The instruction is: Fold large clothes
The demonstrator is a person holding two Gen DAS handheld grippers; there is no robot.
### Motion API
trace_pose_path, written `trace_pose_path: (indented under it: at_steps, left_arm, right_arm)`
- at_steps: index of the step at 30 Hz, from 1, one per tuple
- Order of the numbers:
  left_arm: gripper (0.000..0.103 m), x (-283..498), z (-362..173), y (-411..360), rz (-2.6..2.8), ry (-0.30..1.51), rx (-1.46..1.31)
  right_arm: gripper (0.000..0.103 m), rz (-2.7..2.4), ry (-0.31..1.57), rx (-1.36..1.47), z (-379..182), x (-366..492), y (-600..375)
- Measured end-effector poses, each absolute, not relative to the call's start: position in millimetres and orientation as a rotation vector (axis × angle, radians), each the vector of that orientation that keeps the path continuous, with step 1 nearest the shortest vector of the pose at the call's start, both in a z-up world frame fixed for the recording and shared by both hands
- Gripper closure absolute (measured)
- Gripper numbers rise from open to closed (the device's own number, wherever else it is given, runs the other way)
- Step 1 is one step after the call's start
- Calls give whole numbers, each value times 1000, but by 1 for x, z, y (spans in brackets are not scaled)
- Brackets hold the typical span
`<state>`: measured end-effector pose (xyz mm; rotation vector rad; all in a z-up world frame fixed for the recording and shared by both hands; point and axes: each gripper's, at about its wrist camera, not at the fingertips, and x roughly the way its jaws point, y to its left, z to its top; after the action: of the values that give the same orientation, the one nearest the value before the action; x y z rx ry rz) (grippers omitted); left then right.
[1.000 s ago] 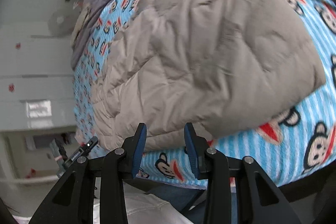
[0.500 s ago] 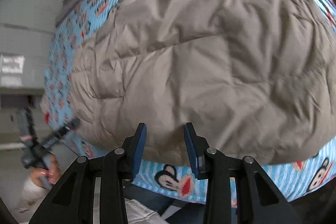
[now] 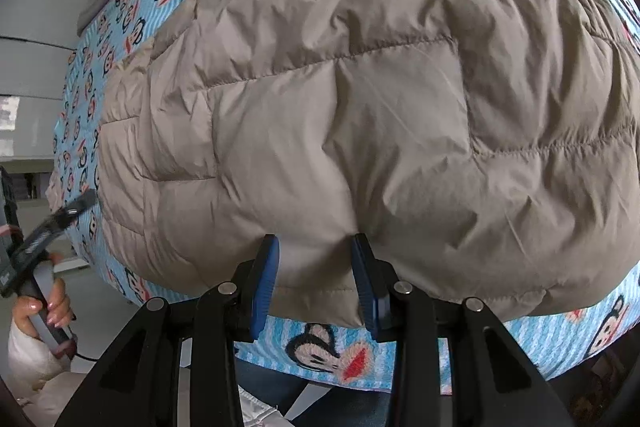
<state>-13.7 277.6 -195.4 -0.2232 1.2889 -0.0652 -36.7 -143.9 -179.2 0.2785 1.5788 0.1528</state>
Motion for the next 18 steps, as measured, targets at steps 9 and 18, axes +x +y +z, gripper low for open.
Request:
trace_pose_path:
  at_steps: [9, 18]
  left_arm:
    - [0, 32, -254, 283, -374, 1399, -480]
    - [0, 64, -307, 246, -656, 1518, -574]
  right_arm:
    - [62, 130, 1593, 286, -189, -33, -143]
    - [62, 116, 1602, 254, -186, -30, -137]
